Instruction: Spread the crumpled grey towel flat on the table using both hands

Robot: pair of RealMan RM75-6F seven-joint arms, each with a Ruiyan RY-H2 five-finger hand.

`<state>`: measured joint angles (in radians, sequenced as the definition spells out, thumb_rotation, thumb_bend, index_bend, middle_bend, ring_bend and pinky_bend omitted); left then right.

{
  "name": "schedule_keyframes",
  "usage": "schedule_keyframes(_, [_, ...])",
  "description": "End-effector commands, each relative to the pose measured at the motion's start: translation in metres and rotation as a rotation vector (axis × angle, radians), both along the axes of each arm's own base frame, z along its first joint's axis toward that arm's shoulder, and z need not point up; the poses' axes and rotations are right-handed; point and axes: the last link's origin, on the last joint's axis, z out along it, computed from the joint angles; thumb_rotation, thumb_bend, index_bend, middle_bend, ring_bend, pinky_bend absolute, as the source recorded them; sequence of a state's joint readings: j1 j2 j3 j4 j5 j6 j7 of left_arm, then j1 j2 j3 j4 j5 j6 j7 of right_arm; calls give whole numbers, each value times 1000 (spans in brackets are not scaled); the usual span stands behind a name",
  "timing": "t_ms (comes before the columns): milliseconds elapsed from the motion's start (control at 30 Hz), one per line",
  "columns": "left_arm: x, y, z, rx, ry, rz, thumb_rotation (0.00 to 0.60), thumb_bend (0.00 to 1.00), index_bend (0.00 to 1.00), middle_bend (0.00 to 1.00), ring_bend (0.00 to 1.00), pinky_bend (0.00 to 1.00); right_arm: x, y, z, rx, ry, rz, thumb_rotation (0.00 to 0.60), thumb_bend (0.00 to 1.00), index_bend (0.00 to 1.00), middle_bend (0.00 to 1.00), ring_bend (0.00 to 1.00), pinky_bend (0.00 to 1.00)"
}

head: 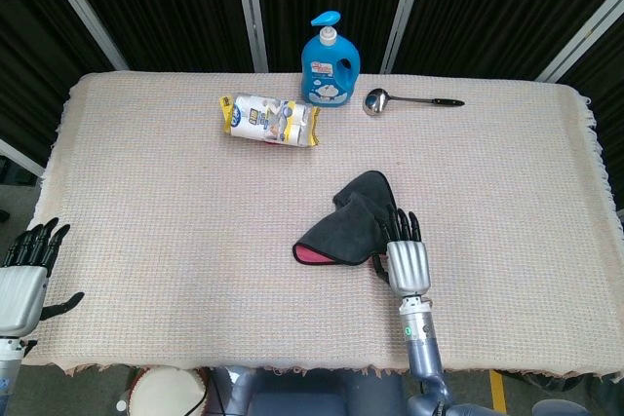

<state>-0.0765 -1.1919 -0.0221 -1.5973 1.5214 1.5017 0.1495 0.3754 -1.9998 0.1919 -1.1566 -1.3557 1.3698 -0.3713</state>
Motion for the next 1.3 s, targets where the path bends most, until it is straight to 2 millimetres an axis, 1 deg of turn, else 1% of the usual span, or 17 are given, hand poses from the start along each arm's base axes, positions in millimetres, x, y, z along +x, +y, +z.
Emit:
schedule_keyframes(33, [0,0,0,-1,0,0,600,0,0,0,0,81,-2,0,0,-3,-2,-2,600,438,420,122,35,88])
schedule_keyframes(100, [0,0,-1,-2,1,2,600,0,0,0,0,80,-2,-1,0,-8,-1,4,600,438,504,169,58,105])
schedule_keyframes(333, [0,1,-2,-4,3,2,600,0,0,0,0,81,-1,-2,-2,-5,4,7,600,442,531,177,70,107])
schedule_keyframes(433, [-1,1,-1,-3,2,6,600,0,0,0,0,81,0,-2,-2,1,2,14,600,491,531,177,70,108])
schedule_keyframes(567, [-1,1,-1,-3,2,6,600,0,0,0,0,81,3,-1,-2,3,1,24,600,608,545,177,70,108])
schedule_keyframes(633, [-1,1,-1,-3,2,7,600,0,0,0,0,81,4,0,-2,7,-3,28,600,633,554,177,70,107])
schedule_keyframes(867, [-1,1,0,-1,1,7,600,0,0,0,0,80,7,0,2,5,-11,43,600,640,556,177,71,107])
schedule_keyframes(1133, [0,1,-1,-3,2,3,600,0,0,0,0,80,12,0,13,-4,-15,78,600,639,557,177,71,108])
schedule_keyframes(1300, [0,1,-2,-4,6,1,600,0,0,0,0,81,15,-3,21,-23,-9,91,600,639,601,177,71,107])
